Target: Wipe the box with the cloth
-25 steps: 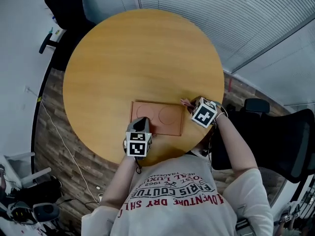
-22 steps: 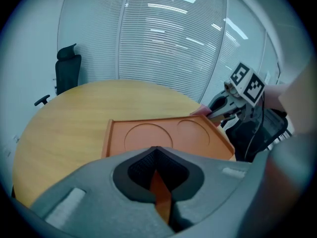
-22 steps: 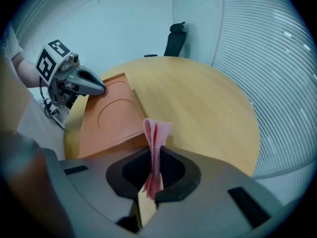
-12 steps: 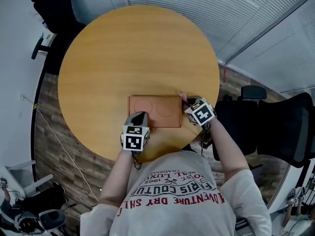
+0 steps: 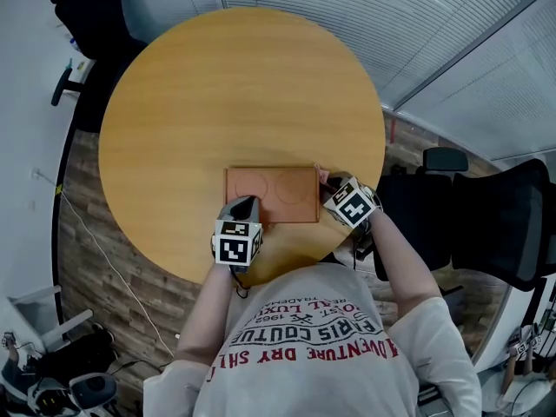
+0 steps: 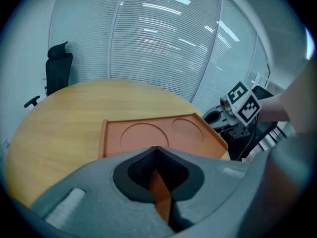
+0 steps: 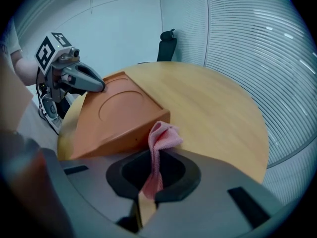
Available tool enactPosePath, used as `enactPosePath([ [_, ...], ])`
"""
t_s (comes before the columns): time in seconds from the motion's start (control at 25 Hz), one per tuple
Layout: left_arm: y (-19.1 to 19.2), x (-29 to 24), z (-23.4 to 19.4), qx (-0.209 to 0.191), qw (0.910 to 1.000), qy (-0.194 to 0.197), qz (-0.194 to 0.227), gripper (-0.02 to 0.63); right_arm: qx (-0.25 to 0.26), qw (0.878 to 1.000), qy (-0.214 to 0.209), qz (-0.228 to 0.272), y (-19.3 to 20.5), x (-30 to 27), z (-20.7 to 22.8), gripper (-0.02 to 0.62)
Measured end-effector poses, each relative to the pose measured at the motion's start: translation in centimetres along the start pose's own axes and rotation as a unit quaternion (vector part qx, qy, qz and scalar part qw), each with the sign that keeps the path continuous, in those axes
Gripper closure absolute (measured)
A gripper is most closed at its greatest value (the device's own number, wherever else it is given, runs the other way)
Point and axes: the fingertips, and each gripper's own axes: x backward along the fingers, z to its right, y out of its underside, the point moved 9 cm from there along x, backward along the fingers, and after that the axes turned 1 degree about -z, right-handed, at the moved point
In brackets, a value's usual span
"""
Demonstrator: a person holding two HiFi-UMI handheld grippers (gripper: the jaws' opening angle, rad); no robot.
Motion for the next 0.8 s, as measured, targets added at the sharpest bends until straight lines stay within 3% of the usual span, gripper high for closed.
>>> enactPosePath([
  [0.48, 0.2, 0.3, -0.2, -0.023, 0.9997, 0.011, 0.004, 0.597, 0.004, 1.000, -0.010, 0.005, 1.7, 0.4, -2.8, 0.566],
  [0.8, 0.3, 0.5, -0.2, -0.037, 0.9990, 0.025, 0.009, 0.597, -0.009, 0.998, -0.023, 0.053, 3.1, 2.0, -5.0, 0.566],
])
